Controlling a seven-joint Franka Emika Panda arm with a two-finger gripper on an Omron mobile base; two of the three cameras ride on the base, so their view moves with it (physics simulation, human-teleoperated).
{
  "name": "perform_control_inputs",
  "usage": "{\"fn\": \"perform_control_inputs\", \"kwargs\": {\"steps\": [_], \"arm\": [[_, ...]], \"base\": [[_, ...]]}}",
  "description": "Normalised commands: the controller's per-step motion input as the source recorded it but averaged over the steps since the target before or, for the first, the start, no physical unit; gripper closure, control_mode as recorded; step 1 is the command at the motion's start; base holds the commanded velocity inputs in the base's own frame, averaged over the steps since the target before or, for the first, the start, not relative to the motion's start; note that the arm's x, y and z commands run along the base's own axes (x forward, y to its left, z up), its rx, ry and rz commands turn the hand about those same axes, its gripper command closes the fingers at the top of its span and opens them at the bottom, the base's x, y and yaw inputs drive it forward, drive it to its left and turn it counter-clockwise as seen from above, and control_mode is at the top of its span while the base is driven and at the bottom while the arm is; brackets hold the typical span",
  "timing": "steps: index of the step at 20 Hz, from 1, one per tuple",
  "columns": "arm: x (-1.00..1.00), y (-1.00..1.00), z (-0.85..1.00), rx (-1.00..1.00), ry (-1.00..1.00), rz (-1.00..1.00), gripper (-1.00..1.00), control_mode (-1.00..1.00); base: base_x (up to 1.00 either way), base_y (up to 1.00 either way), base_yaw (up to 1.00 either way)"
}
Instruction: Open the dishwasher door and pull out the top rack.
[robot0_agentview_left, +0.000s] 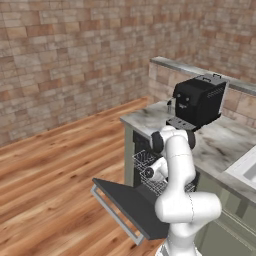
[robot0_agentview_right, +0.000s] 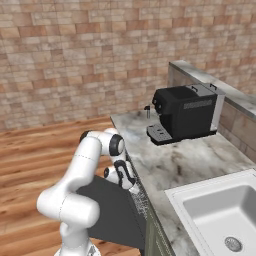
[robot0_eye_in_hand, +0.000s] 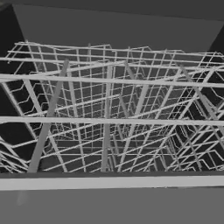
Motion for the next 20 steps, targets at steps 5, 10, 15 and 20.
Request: {"fn": "perform_control_inputs", "kwargs": {"steps": [5,10,15,20], "arm": [[-0.31,0.72,-0.38,0.15,0.04,0.0,-1.0,-1.0],[-0.38,0.75,-0.35,0.12,0.0,0.0,-1.0,-1.0],[-0.47,0.77,-0.34,0.1,0.0,0.0,-1.0,-1.0],[-0.52,0.73,-0.32,0.07,0.0,0.0,-1.0,-1.0]], "base": [[0.0,0.0,0.0],[0.0,0.0,0.0],[0.0,0.0,0.0],[0.0,0.0,0.0]]}}
